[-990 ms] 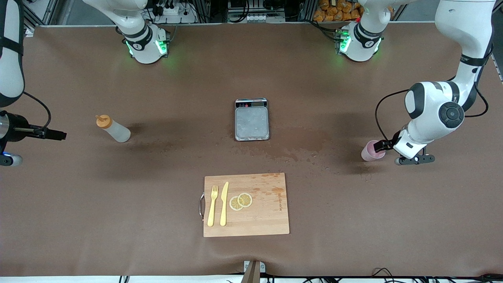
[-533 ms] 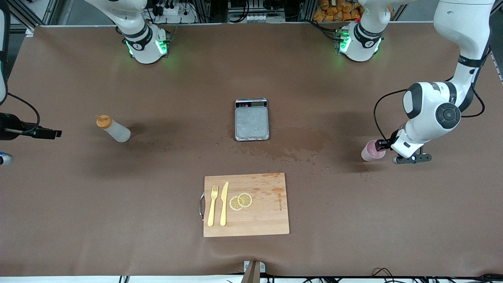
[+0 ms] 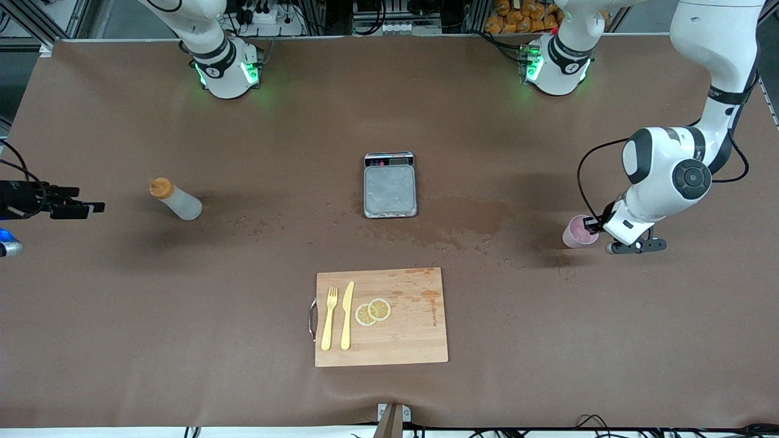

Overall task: Add sauce to pink cup with both arms
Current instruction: 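Grasp the pink cup with the left gripper while the right gripper reaches the bottle, then carry the pink cup onto the scale with the left gripper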

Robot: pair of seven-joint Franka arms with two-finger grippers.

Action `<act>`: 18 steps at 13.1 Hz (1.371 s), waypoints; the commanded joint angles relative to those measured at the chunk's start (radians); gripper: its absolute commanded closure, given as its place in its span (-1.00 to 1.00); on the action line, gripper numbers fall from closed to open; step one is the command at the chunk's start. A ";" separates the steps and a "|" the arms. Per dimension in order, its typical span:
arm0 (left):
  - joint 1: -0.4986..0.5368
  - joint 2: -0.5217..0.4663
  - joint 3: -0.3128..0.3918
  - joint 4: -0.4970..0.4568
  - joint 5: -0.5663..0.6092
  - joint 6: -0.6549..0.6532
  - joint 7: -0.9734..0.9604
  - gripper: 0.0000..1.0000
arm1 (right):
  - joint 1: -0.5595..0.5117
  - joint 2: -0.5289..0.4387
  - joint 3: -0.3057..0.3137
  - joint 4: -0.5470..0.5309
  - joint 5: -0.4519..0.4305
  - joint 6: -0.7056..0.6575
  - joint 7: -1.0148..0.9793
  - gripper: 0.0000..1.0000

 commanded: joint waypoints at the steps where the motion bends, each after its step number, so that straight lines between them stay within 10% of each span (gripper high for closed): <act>1: 0.000 -0.008 -0.006 -0.002 0.029 0.008 -0.014 1.00 | -0.036 0.046 0.016 0.019 0.050 -0.067 0.027 -1.00; 7: 0.004 -0.094 -0.144 0.004 -0.039 -0.085 -0.081 1.00 | -0.080 0.113 0.016 0.017 0.151 -0.073 0.117 -1.00; 18: -0.063 -0.112 -0.537 0.129 -0.020 -0.206 -0.819 1.00 | -0.114 0.302 0.014 0.013 0.213 -0.091 0.182 -1.00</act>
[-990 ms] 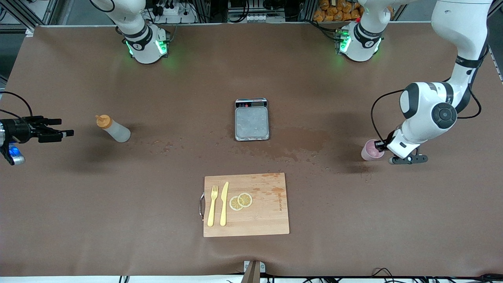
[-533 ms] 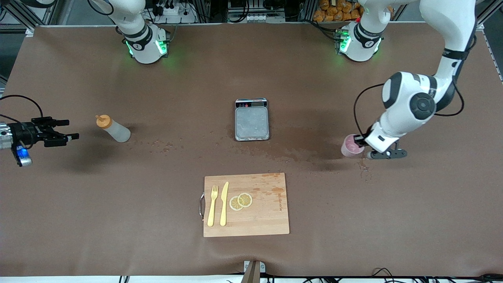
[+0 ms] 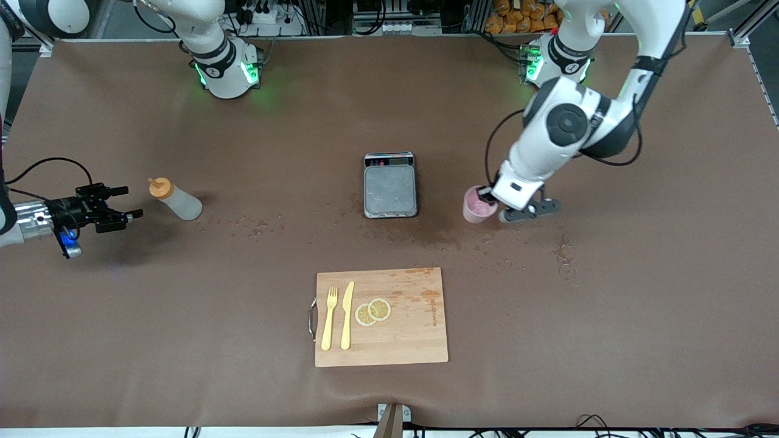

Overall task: Add sauce to pink cup with both arms
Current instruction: 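Carry the pink cup onto the scale with the left gripper, then release the cup on the scale while the right gripper lifts the bottle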

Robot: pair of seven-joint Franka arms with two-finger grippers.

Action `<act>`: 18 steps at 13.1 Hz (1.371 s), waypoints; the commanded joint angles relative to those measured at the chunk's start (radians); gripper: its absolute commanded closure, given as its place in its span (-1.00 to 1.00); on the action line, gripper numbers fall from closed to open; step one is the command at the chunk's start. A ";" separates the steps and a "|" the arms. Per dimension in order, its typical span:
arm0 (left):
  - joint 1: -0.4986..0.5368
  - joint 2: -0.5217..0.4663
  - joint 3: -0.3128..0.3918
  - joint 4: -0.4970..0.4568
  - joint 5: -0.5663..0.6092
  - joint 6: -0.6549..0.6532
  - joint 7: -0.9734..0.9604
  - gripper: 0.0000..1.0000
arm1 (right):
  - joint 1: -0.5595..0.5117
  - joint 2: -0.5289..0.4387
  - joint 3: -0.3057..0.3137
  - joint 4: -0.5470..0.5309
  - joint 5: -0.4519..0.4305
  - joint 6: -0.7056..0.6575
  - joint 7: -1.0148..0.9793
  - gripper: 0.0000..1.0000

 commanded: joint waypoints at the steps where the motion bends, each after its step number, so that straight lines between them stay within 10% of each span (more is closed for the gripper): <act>1: -0.054 -0.003 -0.007 0.018 0.004 -0.025 -0.117 1.00 | -0.038 0.058 0.014 0.013 0.082 -0.020 0.023 -1.00; 18: -0.359 0.327 0.000 0.252 0.329 0.029 -0.767 1.00 | -0.036 0.164 0.021 -0.059 0.174 -0.057 -0.026 -0.76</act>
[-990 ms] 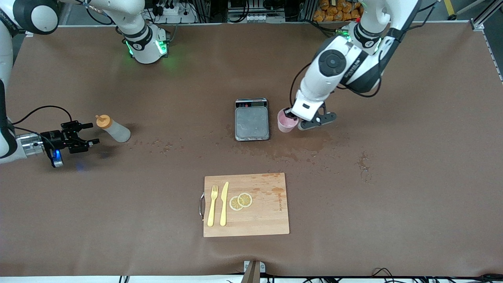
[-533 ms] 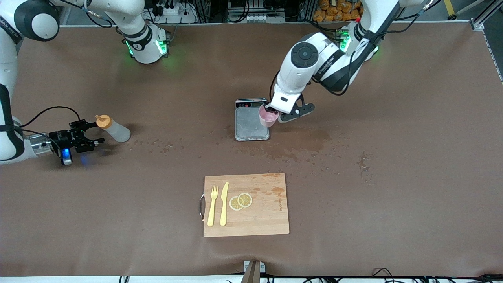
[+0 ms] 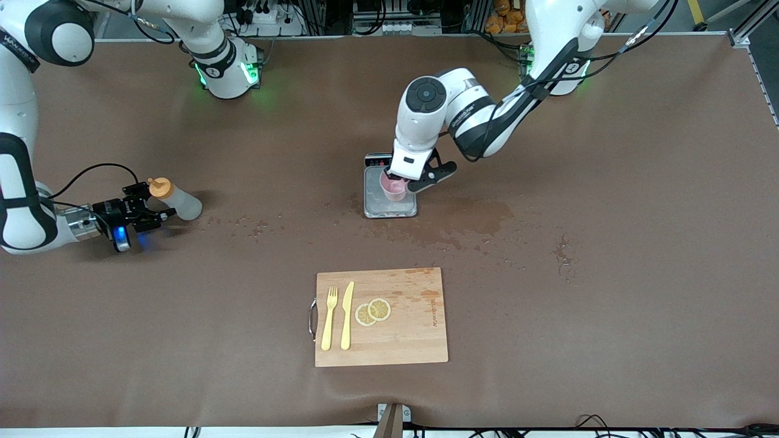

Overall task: Add sauce to pink cup with both arms
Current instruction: 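Release the cup on the scale while the right gripper lifts the bottle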

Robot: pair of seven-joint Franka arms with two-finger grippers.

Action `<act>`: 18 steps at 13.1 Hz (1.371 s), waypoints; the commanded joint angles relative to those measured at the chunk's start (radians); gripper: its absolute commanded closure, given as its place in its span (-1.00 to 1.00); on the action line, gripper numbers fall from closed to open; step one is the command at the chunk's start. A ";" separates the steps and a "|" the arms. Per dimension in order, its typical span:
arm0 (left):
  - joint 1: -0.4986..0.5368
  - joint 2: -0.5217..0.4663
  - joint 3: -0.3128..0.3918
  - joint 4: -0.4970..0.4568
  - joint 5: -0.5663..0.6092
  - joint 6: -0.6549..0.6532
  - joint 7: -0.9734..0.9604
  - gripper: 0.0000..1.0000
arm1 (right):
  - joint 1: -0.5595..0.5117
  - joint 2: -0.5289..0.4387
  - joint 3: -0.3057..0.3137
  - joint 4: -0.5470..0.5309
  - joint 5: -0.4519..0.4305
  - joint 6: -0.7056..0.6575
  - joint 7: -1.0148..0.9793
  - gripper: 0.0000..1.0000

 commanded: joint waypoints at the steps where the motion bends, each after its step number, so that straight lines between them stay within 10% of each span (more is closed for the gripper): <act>1: -0.015 0.035 0.006 0.040 0.053 -0.003 -0.044 1.00 | 0.008 0.008 0.000 0.003 0.023 -0.016 -0.009 -0.69; 6: -0.016 0.049 0.006 0.040 0.060 0.039 -0.052 1.00 | 0.015 0.008 0.000 0.006 0.021 -0.059 -0.006 0.45; 12: -0.032 0.055 0.006 0.039 0.060 0.039 -0.052 0.72 | 0.037 -0.005 0.000 0.053 0.023 -0.160 0.095 0.56; 13: -0.030 0.050 0.006 0.039 0.060 0.035 -0.053 0.46 | 0.048 -0.007 0.001 0.090 0.023 -0.194 0.176 0.41; 14: -0.030 0.037 0.009 0.034 0.060 0.029 -0.056 -0.48 | 0.055 -0.010 0.001 0.118 0.023 -0.222 0.234 0.38; 15: -0.013 0.005 0.007 0.023 0.065 0.016 -0.073 -0.99 | 0.066 -0.022 0.003 0.136 0.021 -0.234 0.273 0.43; 18: 0.027 -0.106 0.007 0.025 0.068 -0.095 -0.063 -1.00 | 0.110 -0.056 0.004 0.147 0.021 -0.260 0.384 0.42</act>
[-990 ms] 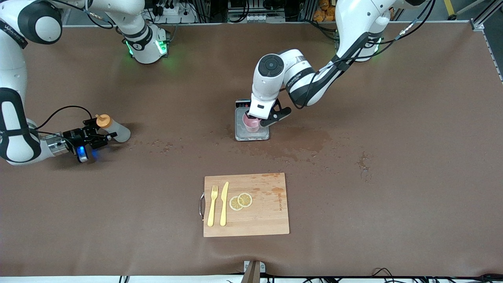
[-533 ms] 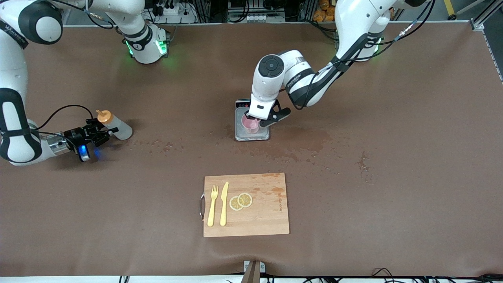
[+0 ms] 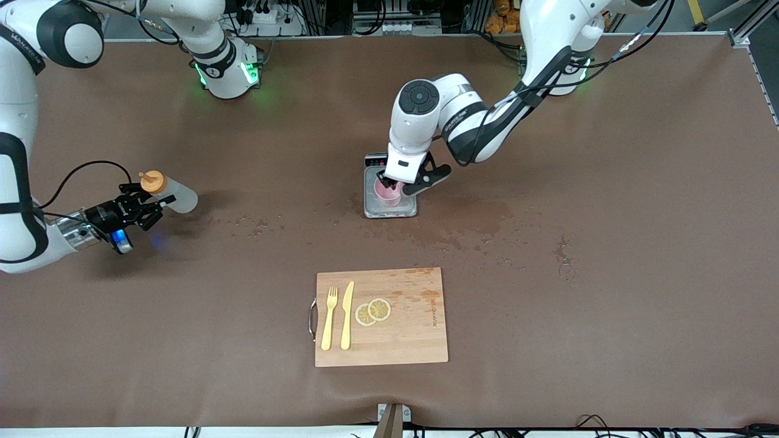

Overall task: Add sauce to pink cup with both arms
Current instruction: 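Release the cup on the scale while the right gripper lifts the bottle, then raise the left gripper away while the right gripper carries the bottle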

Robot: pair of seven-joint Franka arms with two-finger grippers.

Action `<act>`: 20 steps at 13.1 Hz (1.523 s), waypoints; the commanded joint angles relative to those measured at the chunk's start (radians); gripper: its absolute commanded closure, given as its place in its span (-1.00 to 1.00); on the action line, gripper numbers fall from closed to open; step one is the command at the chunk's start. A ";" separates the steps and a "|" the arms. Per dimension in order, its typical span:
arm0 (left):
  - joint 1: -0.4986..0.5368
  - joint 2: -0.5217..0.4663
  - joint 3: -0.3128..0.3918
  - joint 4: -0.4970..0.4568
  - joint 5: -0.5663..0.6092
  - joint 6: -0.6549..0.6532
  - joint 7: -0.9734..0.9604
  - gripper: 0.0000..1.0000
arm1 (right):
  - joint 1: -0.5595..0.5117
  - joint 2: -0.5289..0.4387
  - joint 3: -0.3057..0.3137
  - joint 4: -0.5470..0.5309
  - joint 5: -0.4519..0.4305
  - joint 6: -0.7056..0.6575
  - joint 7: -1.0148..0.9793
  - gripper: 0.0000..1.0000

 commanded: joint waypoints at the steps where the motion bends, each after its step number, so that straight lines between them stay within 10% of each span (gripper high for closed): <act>1: 0.059 -0.133 0.000 -0.012 0.024 -0.085 -0.004 -1.00 | 0.036 -0.042 -0.001 0.014 0.016 -0.058 0.100 0.42; 13: 0.497 -0.317 -0.006 0.138 -0.122 -0.374 0.920 -1.00 | 0.344 -0.222 -0.010 0.122 0.003 -0.095 0.729 0.41; 20: 0.599 -0.324 -0.005 0.342 -0.193 -0.697 1.088 -1.00 | 0.526 -0.220 -0.012 0.214 -0.022 -0.049 1.060 0.41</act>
